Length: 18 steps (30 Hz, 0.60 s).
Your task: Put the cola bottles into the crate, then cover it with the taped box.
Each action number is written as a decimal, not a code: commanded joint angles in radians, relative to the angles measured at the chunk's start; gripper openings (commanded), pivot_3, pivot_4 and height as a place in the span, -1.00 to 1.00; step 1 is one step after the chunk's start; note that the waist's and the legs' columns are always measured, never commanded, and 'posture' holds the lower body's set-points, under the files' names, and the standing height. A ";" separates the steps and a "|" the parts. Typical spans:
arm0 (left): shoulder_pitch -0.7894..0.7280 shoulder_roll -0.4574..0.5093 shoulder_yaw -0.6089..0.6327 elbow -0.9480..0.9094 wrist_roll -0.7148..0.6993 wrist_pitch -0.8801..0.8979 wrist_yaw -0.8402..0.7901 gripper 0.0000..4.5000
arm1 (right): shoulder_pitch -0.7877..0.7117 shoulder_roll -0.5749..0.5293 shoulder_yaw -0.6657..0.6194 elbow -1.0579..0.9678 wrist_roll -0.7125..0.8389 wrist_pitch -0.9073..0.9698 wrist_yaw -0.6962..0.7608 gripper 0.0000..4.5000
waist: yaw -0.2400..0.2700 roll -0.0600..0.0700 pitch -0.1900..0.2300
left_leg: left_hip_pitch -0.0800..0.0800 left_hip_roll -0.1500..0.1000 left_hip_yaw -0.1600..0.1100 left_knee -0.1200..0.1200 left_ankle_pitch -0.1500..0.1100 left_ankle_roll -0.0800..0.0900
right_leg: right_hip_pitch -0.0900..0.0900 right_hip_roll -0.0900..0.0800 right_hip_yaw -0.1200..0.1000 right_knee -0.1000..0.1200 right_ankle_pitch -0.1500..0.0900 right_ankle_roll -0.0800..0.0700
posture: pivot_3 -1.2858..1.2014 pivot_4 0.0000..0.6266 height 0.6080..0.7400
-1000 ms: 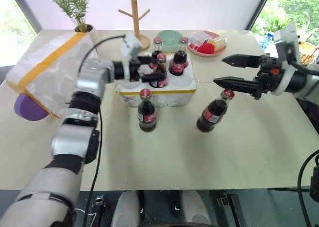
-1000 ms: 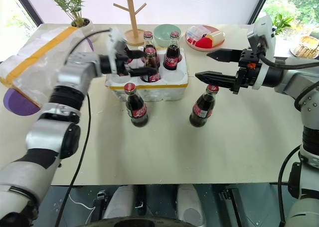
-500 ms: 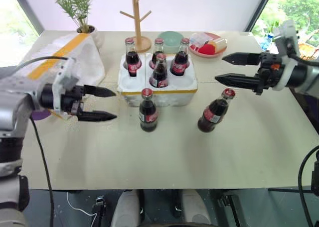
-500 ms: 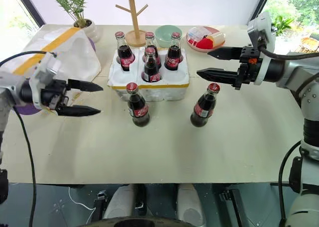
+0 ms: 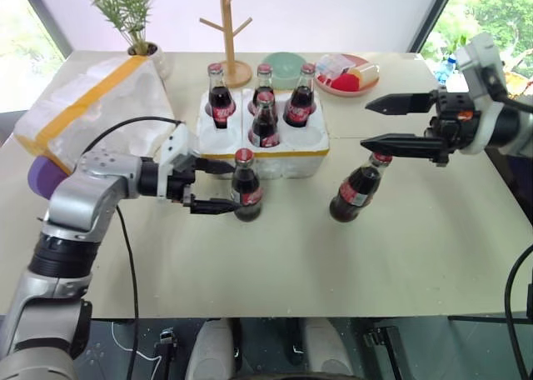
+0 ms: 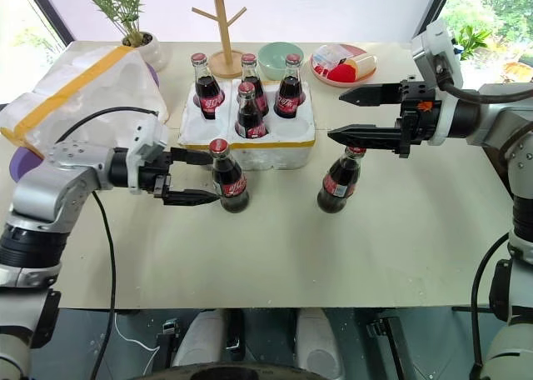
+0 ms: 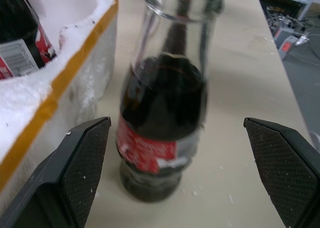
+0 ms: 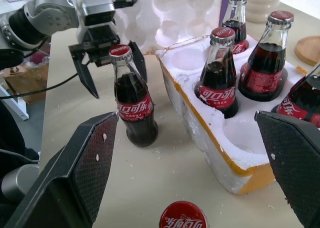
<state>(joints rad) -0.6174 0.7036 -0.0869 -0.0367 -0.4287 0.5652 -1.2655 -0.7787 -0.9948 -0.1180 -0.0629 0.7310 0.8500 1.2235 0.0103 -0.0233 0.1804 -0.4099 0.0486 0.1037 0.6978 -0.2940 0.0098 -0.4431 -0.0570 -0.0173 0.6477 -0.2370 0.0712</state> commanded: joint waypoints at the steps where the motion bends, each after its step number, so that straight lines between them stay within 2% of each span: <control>1: -0.028 -0.024 -0.031 0.036 0.042 -0.048 0.024 0.99 | -0.012 -0.013 -0.030 -0.039 0.018 0.005 -0.001 1.00 | 0.000 0.000 0.000 | 0.000 0.000 0.000 0.000 0.000 0.000 | 0.000 0.000 0.000 0.000 0.000 0.000 | 0.03 -0.52 1.00; 12: -0.045 -0.105 -0.097 0.101 0.078 -0.060 0.037 0.99 | -0.003 0.011 -0.046 -0.027 0.008 -0.003 -0.040 1.00 | 0.000 0.000 0.000 | 0.000 0.000 -0.001 0.000 0.000 0.000 | 0.000 0.000 0.000 0.000 0.000 0.000 | 0.03 -0.52 1.00; 15: -0.047 -0.102 -0.083 0.099 0.065 -0.052 0.026 0.62 | 0.001 0.016 -0.051 -0.024 0.006 -0.004 -0.055 1.00 | 0.000 0.000 0.000 | 0.000 0.000 -0.001 0.000 0.000 0.000 | 0.000 0.000 0.000 0.000 0.000 0.000 | 0.03 -0.52 1.00; 17: -0.053 -0.092 -0.058 0.086 0.037 -0.020 0.017 0.25 | 0.007 0.016 -0.054 -0.028 0.008 -0.004 -0.059 1.00 | 0.000 0.000 0.000 | 0.000 0.000 -0.001 0.000 0.000 0.000 | 0.000 0.000 0.000 0.000 0.000 0.000 | 0.03 -0.52 1.00; 18: -0.064 -0.079 -0.028 0.073 -0.008 0.029 0.003 0.24 | 0.012 0.014 -0.057 -0.031 0.010 -0.003 -0.060 1.00 | 0.000 0.000 0.000 | 0.000 0.000 -0.001 0.000 0.000 0.000 | 0.000 0.000 0.000 0.000 0.000 0.000 | 0.03 -0.52 1.00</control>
<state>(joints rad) -0.6426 0.6073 -0.1754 0.0763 -0.3669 0.5510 -1.2356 -0.7605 -0.9758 -0.1277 -0.0762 0.7303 0.8641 1.1662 0.0105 -0.0233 0.1804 -0.4100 0.0487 0.1029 0.6978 -0.2940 0.0099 -0.4432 -0.0573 -0.0172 0.6477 -0.2370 0.0712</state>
